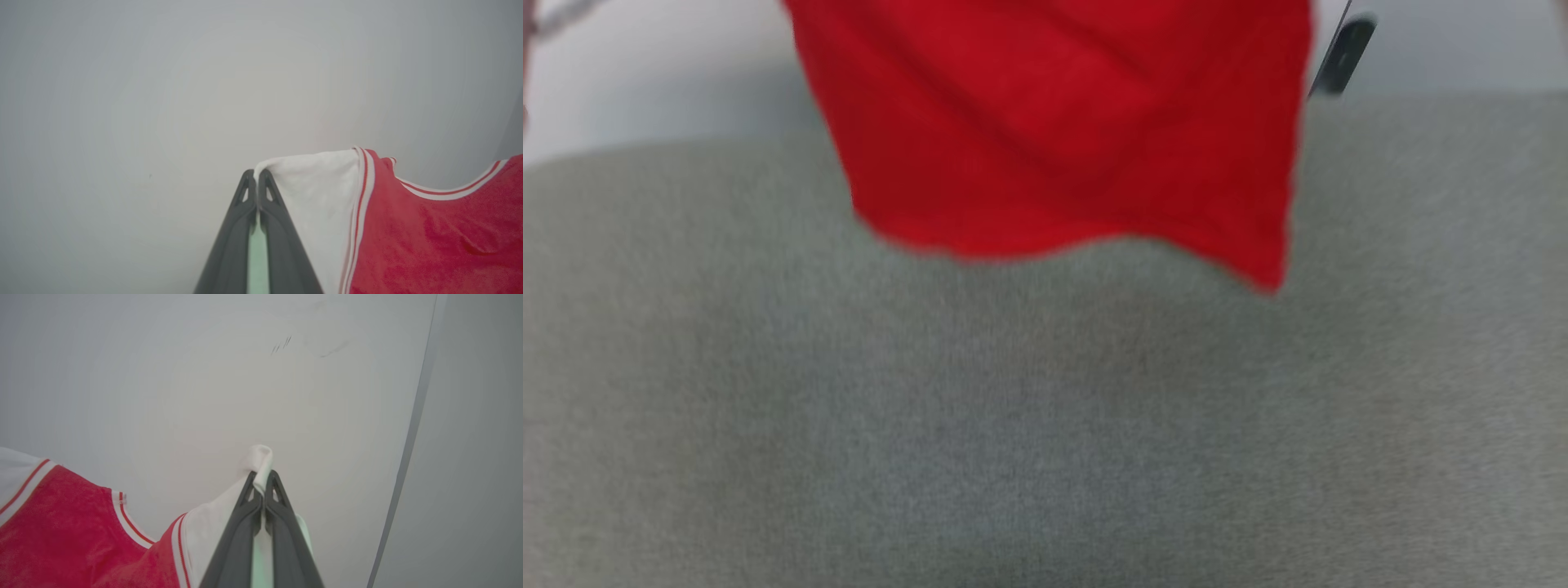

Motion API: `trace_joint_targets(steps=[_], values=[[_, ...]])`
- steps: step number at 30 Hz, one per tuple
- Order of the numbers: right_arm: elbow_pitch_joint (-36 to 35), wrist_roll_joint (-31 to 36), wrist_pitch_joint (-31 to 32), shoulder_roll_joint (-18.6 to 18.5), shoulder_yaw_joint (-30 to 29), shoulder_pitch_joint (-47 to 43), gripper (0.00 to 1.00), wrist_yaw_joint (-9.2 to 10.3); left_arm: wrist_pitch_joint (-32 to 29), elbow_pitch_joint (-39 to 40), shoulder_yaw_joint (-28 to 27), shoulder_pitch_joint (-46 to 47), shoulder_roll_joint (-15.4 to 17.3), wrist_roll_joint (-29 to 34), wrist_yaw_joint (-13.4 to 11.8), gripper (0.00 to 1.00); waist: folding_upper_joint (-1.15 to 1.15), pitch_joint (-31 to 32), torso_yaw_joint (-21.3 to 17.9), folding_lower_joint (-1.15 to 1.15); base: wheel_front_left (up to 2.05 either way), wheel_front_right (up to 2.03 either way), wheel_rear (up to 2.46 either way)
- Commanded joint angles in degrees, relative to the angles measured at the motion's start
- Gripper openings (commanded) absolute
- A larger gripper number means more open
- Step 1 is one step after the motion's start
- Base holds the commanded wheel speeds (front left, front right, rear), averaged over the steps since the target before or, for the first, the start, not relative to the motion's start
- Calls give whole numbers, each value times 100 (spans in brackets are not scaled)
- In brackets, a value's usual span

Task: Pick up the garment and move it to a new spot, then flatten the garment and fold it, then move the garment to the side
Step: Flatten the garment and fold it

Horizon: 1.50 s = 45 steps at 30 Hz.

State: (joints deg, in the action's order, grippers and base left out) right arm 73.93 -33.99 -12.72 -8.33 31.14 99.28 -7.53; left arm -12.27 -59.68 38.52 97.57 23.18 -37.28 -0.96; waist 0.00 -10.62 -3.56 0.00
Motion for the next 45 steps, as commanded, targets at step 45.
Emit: trace_joint_targets(steps=[45], values=[[-840, 1511, -61, 552, -1346, -1881, 0, 9, 1612, -1402, 37, -885, -693, -236, 439, 0, 0, -537, 448, 0, 0, 0, 0]])
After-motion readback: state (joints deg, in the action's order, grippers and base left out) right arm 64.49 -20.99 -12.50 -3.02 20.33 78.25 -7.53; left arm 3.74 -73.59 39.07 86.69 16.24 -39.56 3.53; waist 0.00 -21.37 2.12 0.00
